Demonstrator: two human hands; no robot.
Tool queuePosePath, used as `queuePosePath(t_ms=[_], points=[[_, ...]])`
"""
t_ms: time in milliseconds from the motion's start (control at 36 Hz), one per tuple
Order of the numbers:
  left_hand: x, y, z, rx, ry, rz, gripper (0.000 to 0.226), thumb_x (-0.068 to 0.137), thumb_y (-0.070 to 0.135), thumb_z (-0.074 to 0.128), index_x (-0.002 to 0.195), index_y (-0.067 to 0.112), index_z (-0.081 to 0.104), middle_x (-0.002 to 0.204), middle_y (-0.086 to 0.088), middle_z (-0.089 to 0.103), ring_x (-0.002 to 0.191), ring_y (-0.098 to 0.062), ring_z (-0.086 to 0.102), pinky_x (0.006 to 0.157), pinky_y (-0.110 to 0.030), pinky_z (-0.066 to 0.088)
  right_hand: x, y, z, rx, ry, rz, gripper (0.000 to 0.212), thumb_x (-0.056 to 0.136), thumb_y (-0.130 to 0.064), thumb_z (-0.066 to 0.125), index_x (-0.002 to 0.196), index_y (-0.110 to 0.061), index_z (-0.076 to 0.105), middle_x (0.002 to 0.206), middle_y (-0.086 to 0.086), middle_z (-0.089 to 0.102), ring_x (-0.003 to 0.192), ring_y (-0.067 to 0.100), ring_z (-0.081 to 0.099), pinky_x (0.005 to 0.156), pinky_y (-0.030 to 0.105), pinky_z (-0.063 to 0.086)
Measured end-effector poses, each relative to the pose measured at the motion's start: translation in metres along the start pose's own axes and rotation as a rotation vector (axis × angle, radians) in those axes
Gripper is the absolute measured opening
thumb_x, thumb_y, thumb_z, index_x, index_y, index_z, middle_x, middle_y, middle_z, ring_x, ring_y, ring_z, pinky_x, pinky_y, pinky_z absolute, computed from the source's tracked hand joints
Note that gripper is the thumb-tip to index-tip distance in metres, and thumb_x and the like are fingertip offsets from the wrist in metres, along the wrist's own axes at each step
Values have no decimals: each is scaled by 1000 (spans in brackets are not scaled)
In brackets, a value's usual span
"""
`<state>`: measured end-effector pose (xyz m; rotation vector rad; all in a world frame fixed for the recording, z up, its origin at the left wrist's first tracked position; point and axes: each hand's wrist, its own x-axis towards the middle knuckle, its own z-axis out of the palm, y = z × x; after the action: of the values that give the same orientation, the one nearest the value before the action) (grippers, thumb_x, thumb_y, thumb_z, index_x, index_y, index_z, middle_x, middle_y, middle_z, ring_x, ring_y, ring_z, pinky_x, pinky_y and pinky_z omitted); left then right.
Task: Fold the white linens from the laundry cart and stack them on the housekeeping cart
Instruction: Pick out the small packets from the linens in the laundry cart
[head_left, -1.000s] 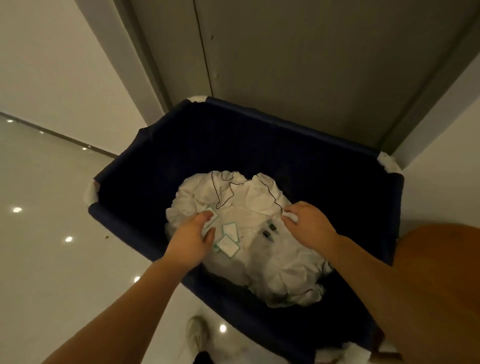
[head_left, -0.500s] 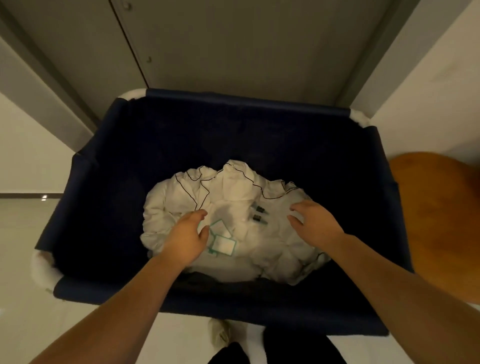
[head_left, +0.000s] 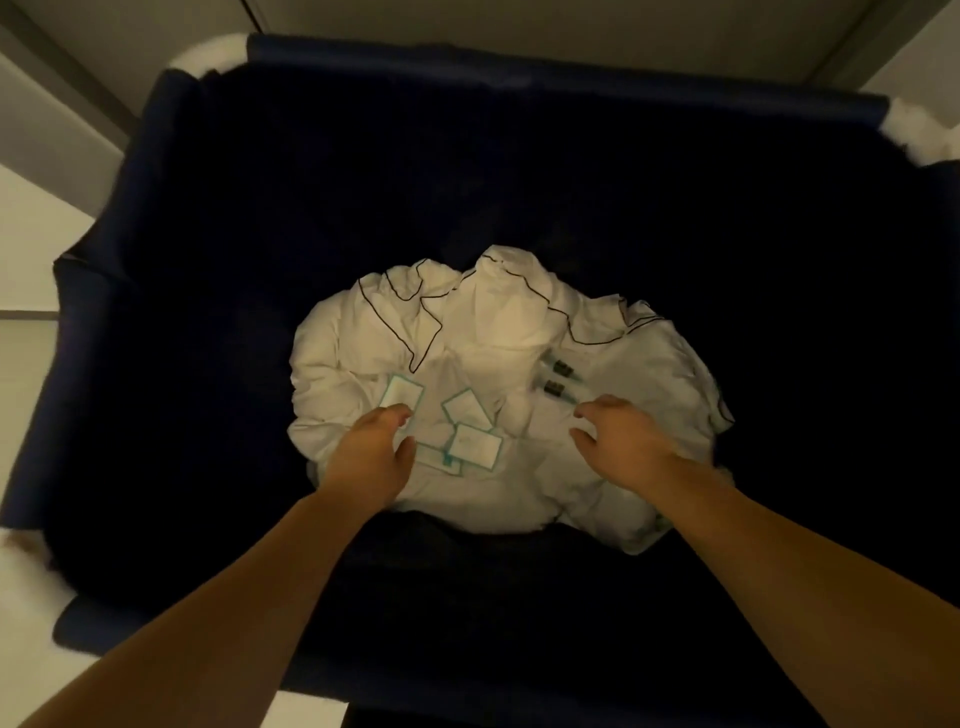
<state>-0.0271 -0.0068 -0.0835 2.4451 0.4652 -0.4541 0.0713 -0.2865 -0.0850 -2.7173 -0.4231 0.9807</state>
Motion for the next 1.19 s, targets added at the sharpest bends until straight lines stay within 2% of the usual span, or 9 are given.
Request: queuePosePath(t_ms=[278,417,583,722,833,917,1000,1083,1194], points=[[109,-98,56,65,-141,-16,39,93,13,56,131,5,53,127,-15,55,117,-31,52,101,-36,43,105,-20,97,52,-95,63,38,97,-33,49,130,-16,56,126,10,56,115,27,52,92,29,40],[171,-160,111,198,-192,-103,44,96,18,51,137,7,43,134,-15,46,122,-31,46,101,-39,40,166,-28,176,83,-163,120,40,97,-34,50,132,-17,54,130,8,54,119,25,51,100,32,39],[214,-211,161,381,-207,-82,39,92,24,58,126,9,44,128,-15,45,116,-33,47,93,-43,41,210,-33,243,92,-188,116,36,97,-34,49,129,-20,55,128,3,54,119,22,50,101,30,37],[235,-220,189,358,-128,-118,68,83,29,71,138,8,36,137,-16,45,125,-33,44,100,-41,35,227,-23,265,70,-177,91,33,97,-32,48,127,-20,57,124,3,56,116,22,52,97,28,37],[240,-215,202,184,-98,-190,86,83,15,72,150,13,19,135,-16,51,121,-34,51,97,-42,40,231,-12,276,113,-148,109,32,95,-29,52,123,-18,61,123,4,58,116,24,53,98,30,38],[232,-212,207,39,-95,-187,72,84,9,64,146,14,29,121,-16,62,109,-34,60,91,-41,48,233,-5,277,160,-105,121,30,93,-25,57,120,-13,64,119,8,61,112,28,56,96,33,40],[216,-210,208,-36,-62,-123,25,81,6,61,106,5,62,101,-16,64,94,-31,62,78,-34,47,238,0,276,196,-93,125,34,91,-21,61,122,-8,63,118,14,62,109,33,57,94,35,42],[202,-207,203,-110,-44,-98,7,80,0,61,82,5,57,82,-10,56,79,-24,56,64,-26,31,249,-1,273,250,-77,131,42,89,-19,64,129,-9,57,121,16,60,112,33,57,96,34,41],[196,-203,195,-195,-26,-153,7,83,-3,61,90,0,60,83,-5,55,79,-15,52,63,-19,30,272,-15,272,282,-96,150,48,90,-21,62,135,-9,49,127,15,58,115,31,55,96,33,40]])
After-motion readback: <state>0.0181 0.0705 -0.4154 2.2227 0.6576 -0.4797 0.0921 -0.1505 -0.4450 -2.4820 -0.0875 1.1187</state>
